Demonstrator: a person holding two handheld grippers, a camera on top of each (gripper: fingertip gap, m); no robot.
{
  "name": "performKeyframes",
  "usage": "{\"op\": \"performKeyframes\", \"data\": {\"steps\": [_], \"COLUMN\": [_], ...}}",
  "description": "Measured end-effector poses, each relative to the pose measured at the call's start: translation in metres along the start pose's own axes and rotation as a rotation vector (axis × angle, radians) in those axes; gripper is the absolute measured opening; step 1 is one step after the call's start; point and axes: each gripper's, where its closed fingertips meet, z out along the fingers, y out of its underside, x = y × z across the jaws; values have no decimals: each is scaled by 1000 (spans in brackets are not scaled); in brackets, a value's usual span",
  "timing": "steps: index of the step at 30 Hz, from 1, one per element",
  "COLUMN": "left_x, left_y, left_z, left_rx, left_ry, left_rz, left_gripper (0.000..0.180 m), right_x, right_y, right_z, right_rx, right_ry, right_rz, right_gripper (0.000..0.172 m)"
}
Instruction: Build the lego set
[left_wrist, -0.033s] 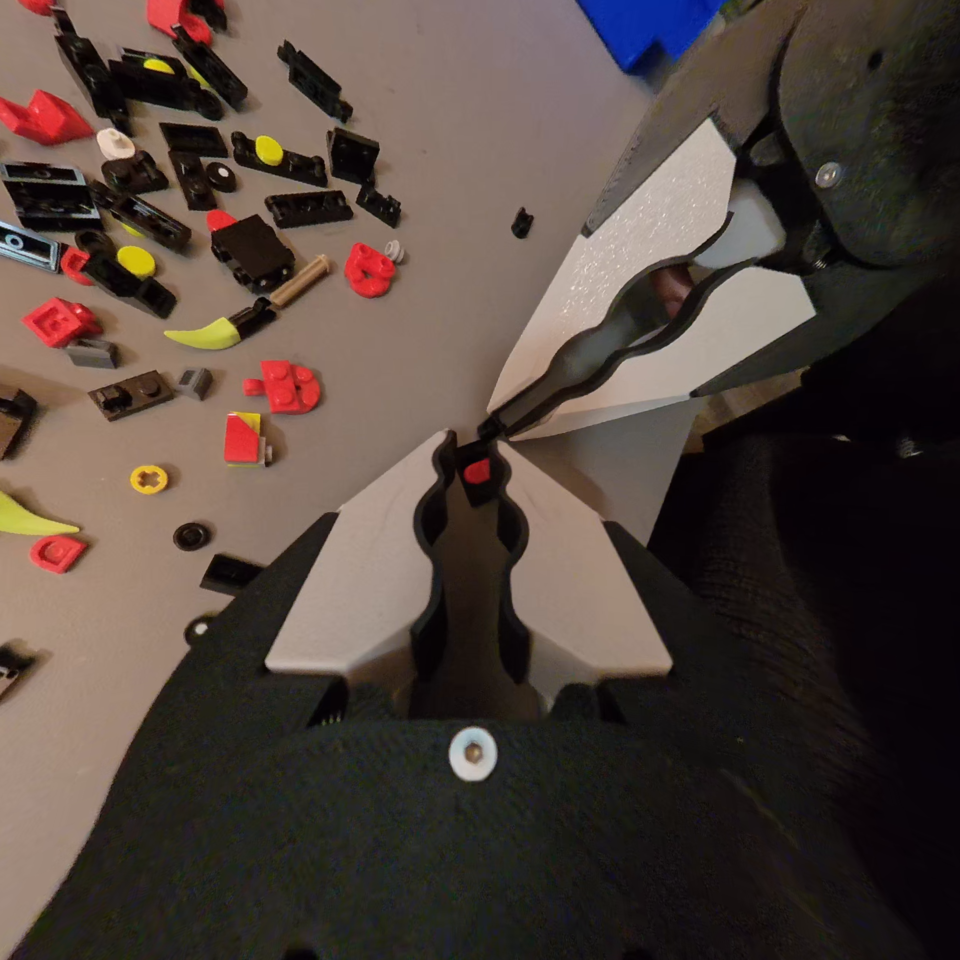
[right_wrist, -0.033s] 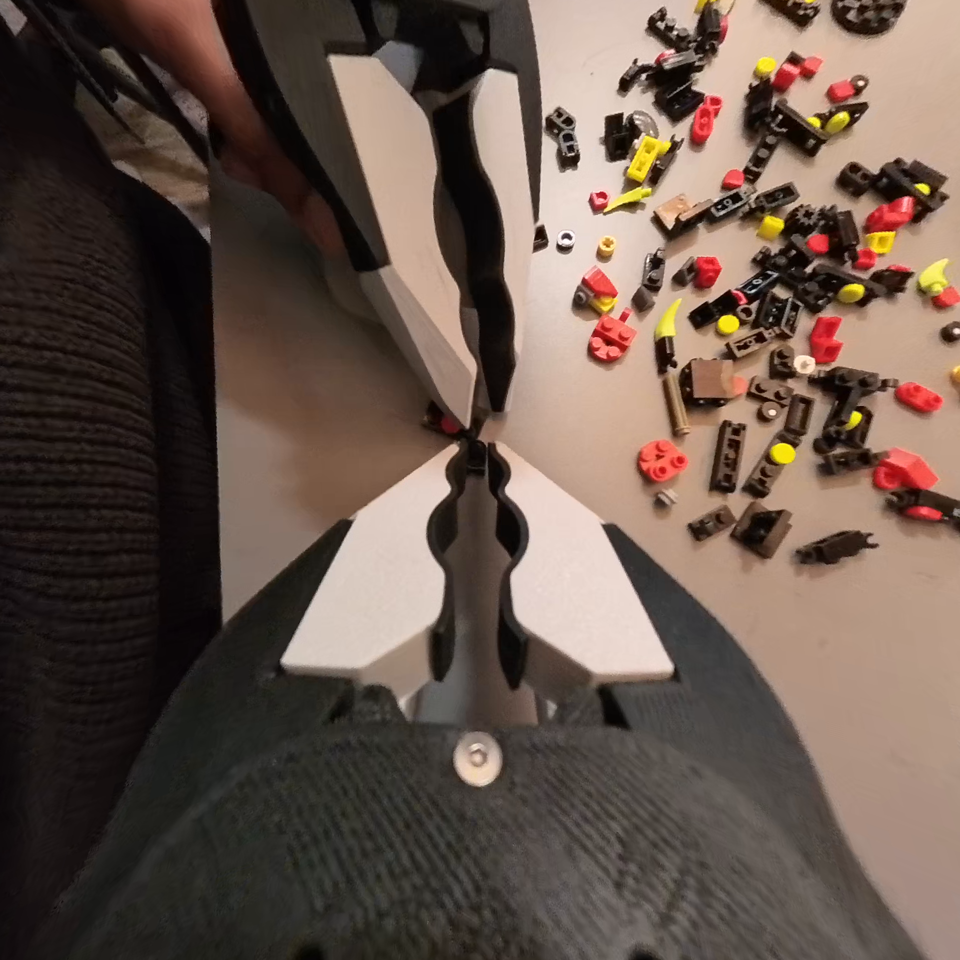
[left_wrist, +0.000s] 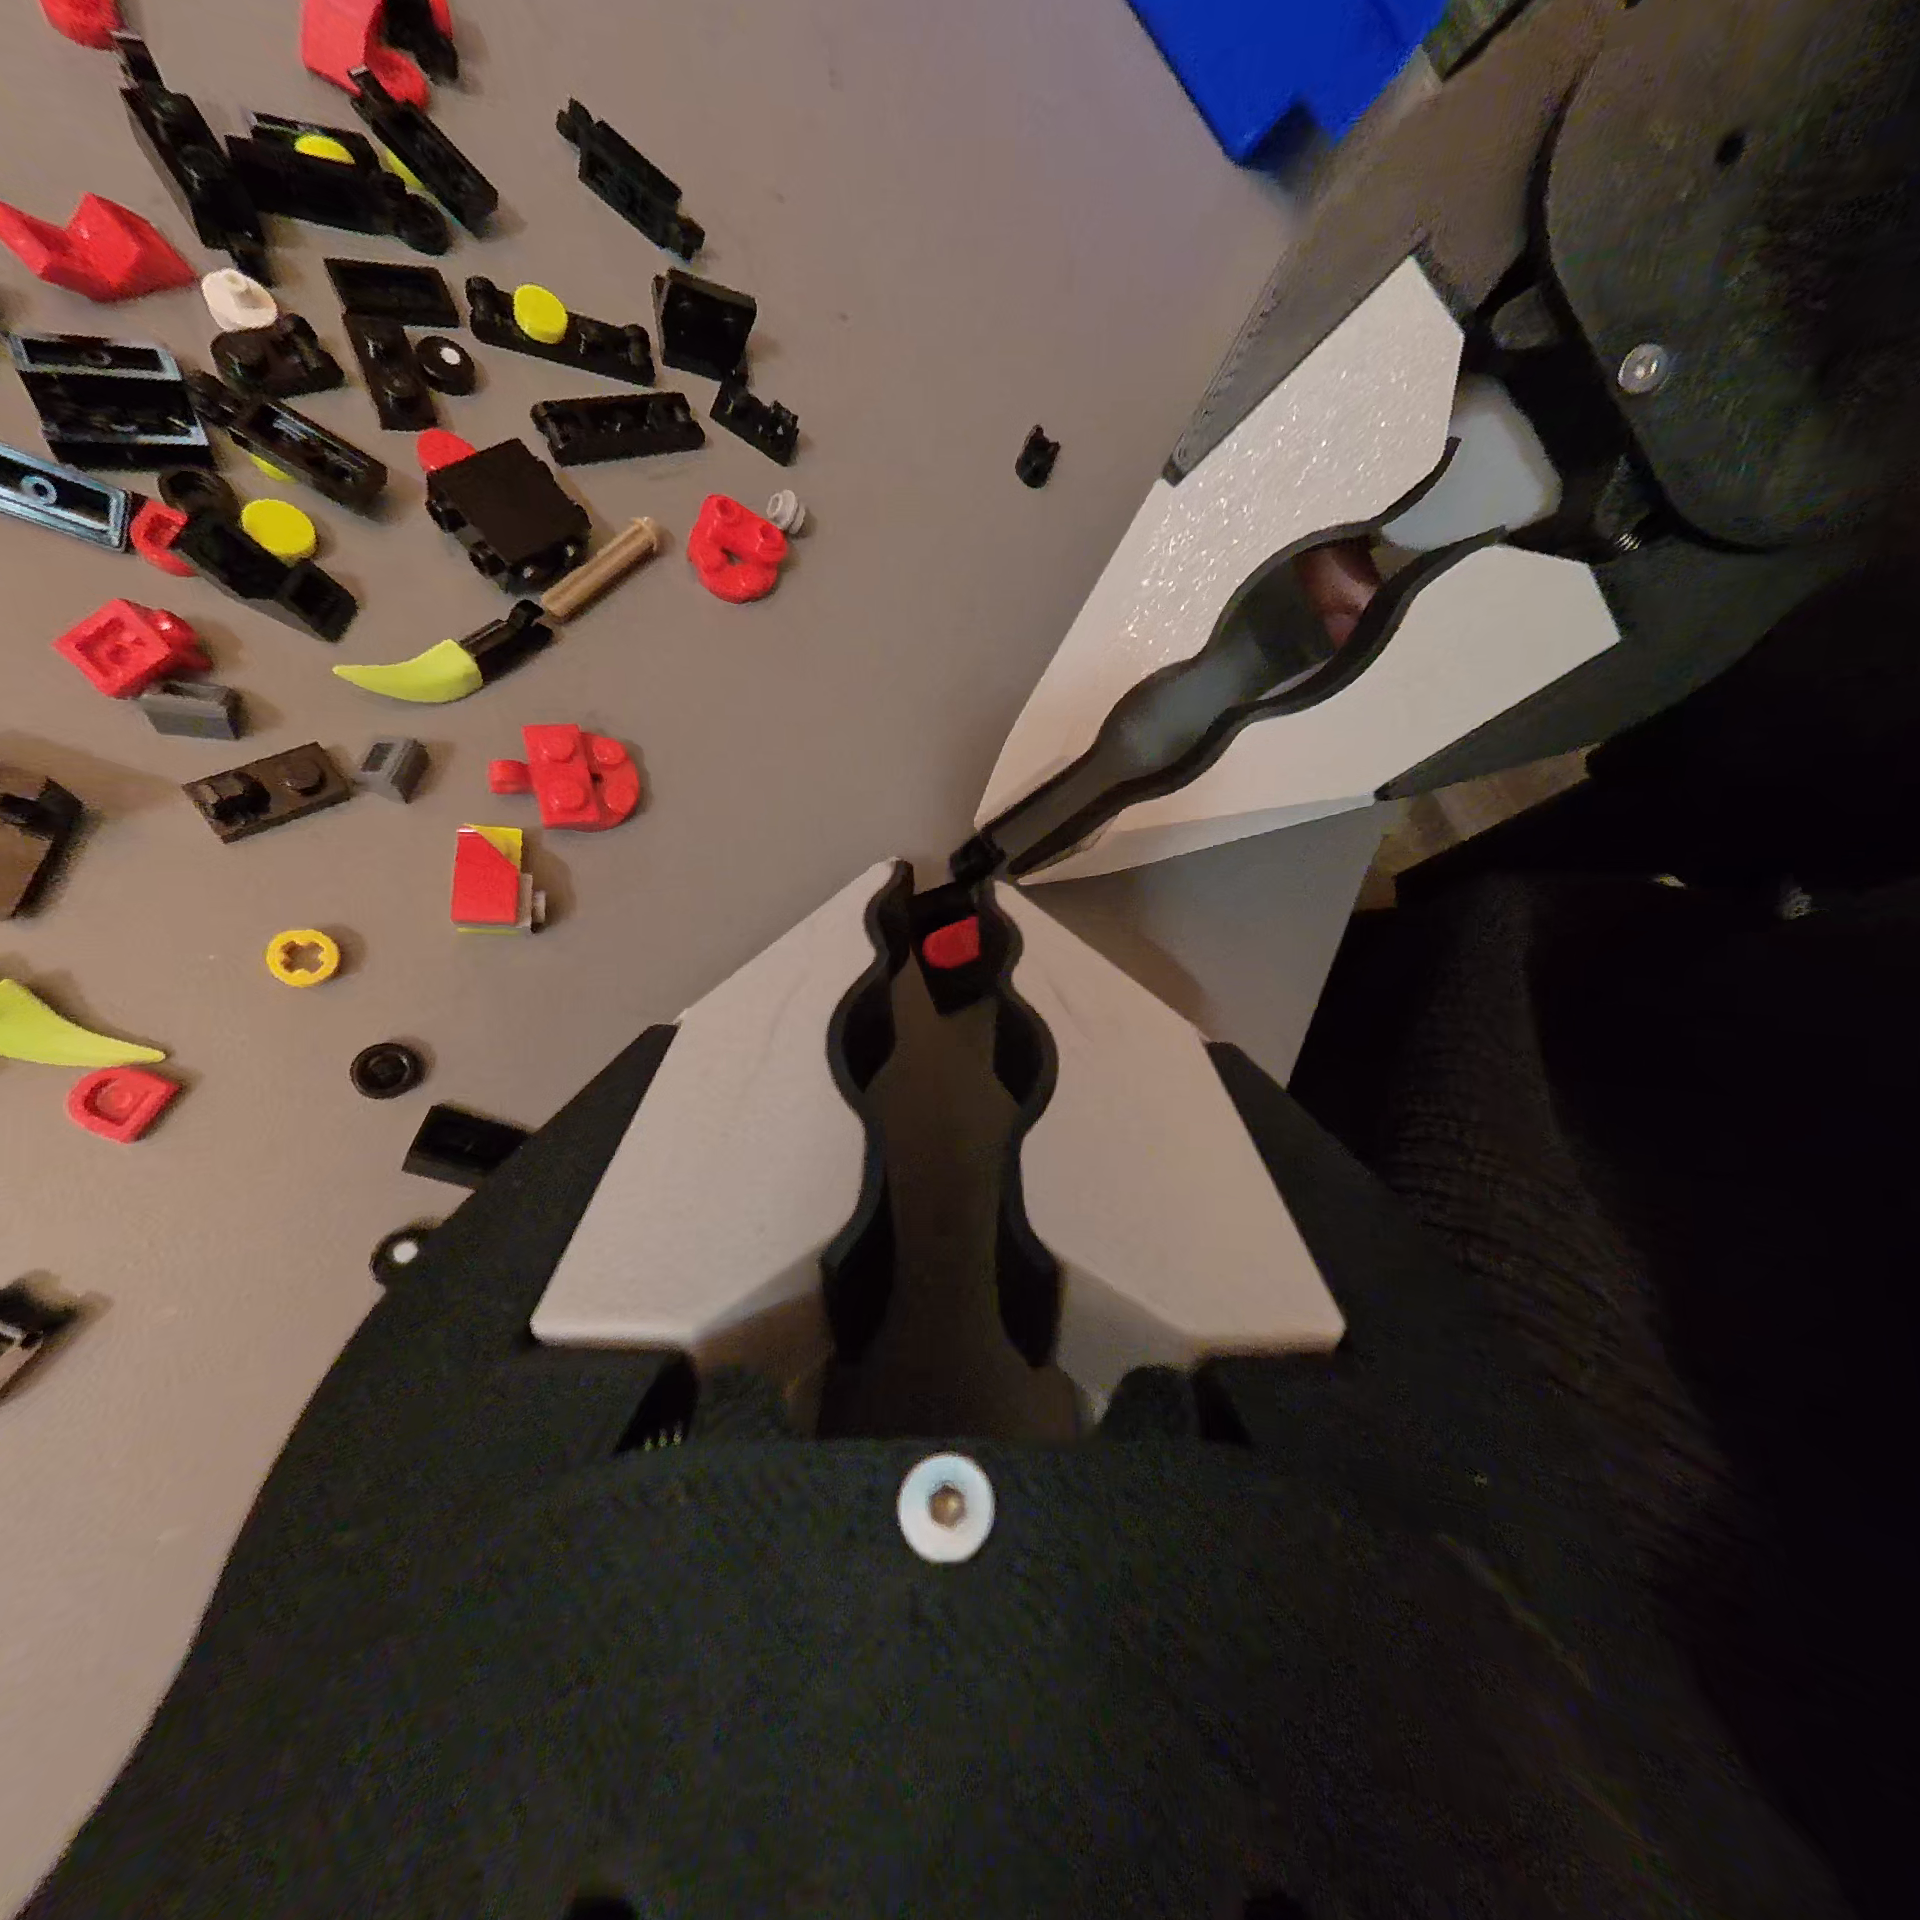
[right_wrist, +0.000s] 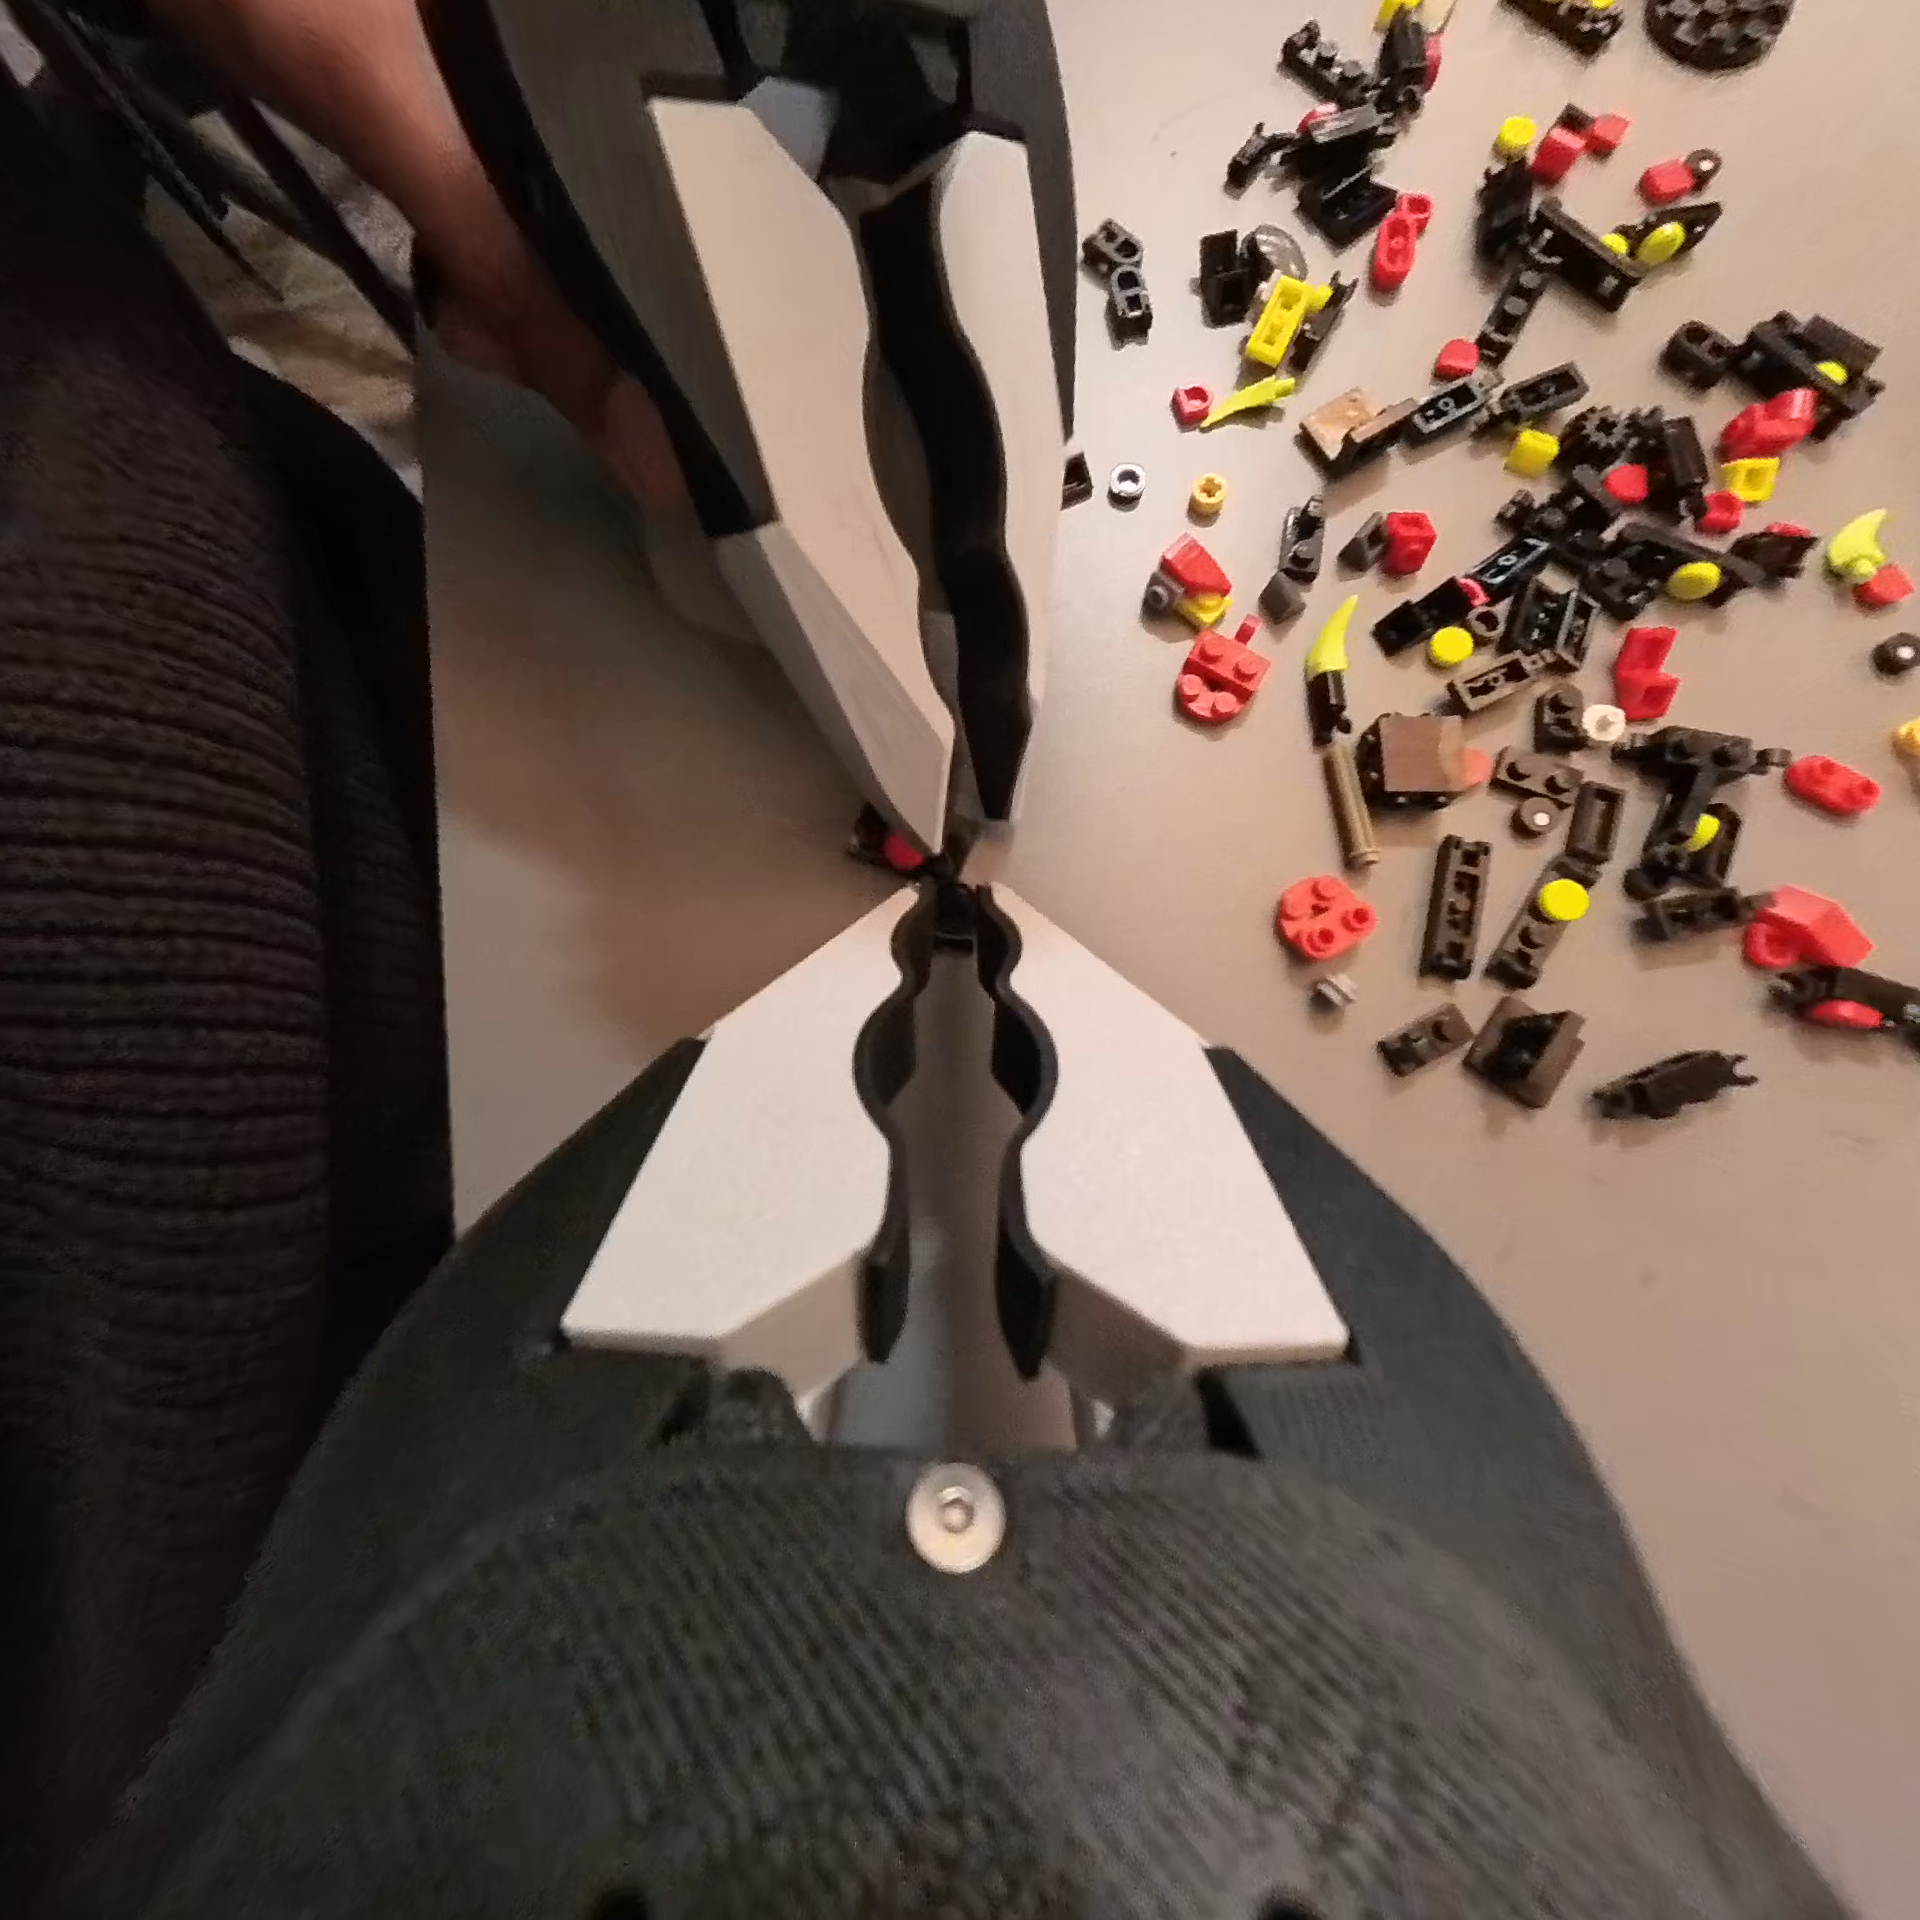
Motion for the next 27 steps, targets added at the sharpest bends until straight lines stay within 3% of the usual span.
{"op": "performKeyframes", "data": {"steps": [9,27], "left_x": [-4,7], "left_y": [11,21], "left_z": [-13,-4], "left_rx": [-37,-93], "left_ry": [17,53], "left_rz": [37,60], "left_gripper": [8,8], "right_x": [5,1], "right_y": [7,5], "right_z": [2,4], "right_rx": [-24,-9], "right_ry": [38,-8], "right_rz": [18,23], "right_gripper": [6,4]}}
